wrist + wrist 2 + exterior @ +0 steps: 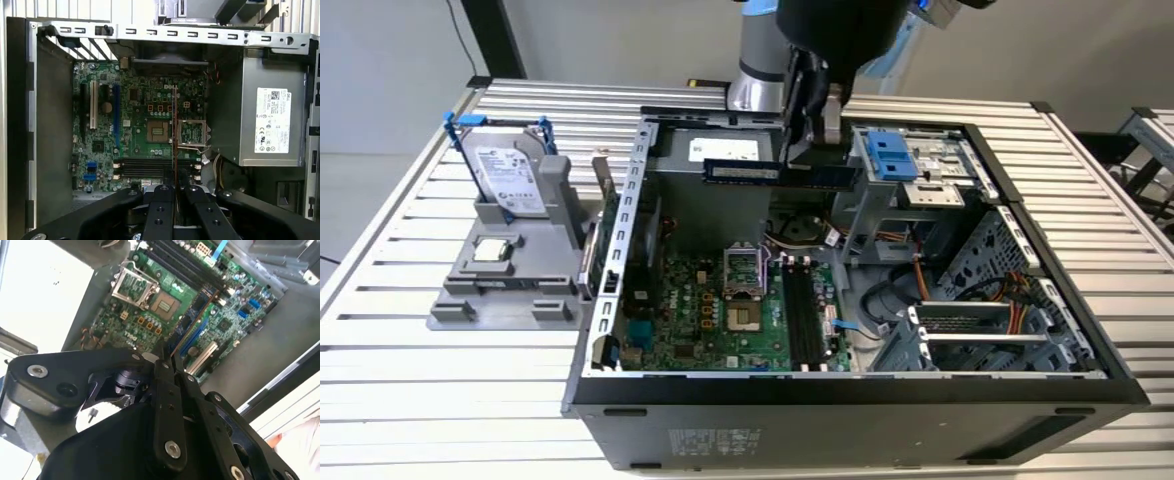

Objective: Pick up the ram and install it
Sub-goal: 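Pick up the ram and move it above insertion slot, then insert the ram into the slot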

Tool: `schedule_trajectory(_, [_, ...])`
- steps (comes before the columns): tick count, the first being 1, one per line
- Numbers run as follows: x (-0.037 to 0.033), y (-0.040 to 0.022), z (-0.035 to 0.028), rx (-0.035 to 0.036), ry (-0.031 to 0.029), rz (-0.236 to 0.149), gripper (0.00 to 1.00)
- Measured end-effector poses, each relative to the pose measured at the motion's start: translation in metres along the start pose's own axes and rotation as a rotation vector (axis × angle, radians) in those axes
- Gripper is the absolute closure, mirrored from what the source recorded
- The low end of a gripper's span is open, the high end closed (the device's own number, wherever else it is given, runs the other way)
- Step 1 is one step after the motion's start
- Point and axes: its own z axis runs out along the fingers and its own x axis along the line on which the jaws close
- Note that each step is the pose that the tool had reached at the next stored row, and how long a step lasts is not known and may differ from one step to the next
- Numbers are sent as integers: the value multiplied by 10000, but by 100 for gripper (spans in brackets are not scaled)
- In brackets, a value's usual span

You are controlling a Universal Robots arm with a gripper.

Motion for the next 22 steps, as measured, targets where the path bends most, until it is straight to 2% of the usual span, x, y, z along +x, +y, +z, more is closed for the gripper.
schedule_trajectory(5, [0, -190, -11, -7, -1, 0, 100])
schedule_trajectory(11, [-1, -337, -21, -7, -1, 0, 100])
schedule_trajectory(16, [-1, -443, -27, -7, 0, 0, 100])
schedule_trajectory(22, [-1, -518, -32, -7, -1, 0, 100])
